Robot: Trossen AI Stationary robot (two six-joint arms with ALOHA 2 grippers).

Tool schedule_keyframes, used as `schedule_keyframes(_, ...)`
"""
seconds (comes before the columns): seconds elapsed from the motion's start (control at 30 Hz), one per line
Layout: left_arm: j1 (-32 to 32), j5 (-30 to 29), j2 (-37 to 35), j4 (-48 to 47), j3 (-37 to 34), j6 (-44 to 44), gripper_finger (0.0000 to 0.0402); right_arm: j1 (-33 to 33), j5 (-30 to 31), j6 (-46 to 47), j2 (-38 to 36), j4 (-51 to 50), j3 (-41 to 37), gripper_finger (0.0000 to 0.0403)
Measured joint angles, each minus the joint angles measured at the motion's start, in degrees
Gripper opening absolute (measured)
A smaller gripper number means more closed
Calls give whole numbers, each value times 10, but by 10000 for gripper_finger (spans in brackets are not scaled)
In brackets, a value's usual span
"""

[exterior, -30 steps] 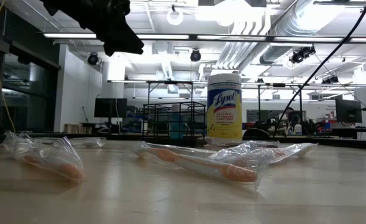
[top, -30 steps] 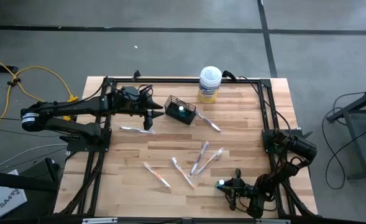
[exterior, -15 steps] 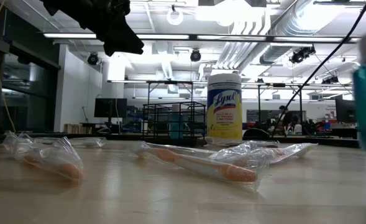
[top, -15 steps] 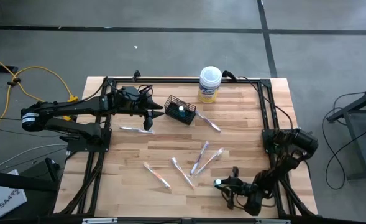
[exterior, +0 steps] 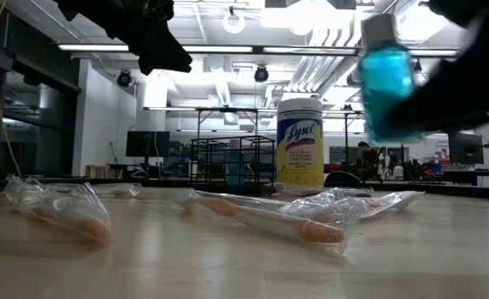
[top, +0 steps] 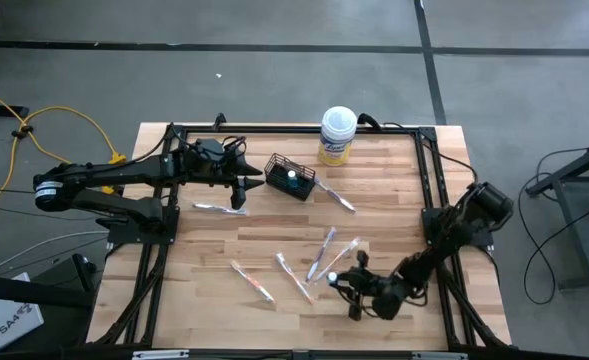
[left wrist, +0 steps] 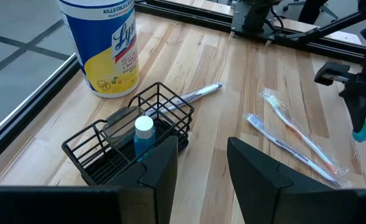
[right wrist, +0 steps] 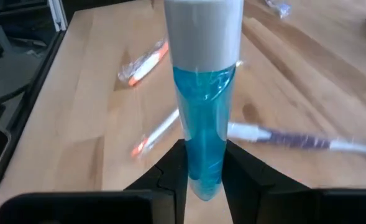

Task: Pick & Place toothbrushing station
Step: Put the blue mouthwash into the black mesh organizer

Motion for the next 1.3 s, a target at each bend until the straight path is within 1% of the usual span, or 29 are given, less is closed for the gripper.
schedule_keyframes(0.17, 0, 0, 0, 0, 0, 0, 136, -53, -64, -53, -44, -7, 0, 74)
schedule_keyframes(0.27, 0, 0, 0, 0, 0, 0, 136, -90, -114, -69, -72, -21, 1, 74)
schedule_keyframes(0.6, 0, 0, 0, 0, 0, 0, 136, -204, -268, -114, -146, -142, 0, 74)
schedule_keyframes(0.8, 0, 0, 0, 0, 0, 0, 136, -271, -346, -151, -174, -204, 0, 74)
schedule_keyframes(1.0, 0, 0, 0, 0, 0, 0, 136, -339, -414, -191, -185, -218, 2, 74)
schedule_keyframes(1.1, 0, 0, 0, 0, 0, 0, 136, -365, -443, -199, -185, -261, 21, 74)
schedule_keyframes(1.23, 0, 0, 0, 0, 0, 0, 136, -378, -452, -243, -185, -314, 48, 74)
schedule_keyframes(1.3, 0, 0, 0, 0, 0, 0, 136, -380, -456, -267, -185, -343, 74, 74)
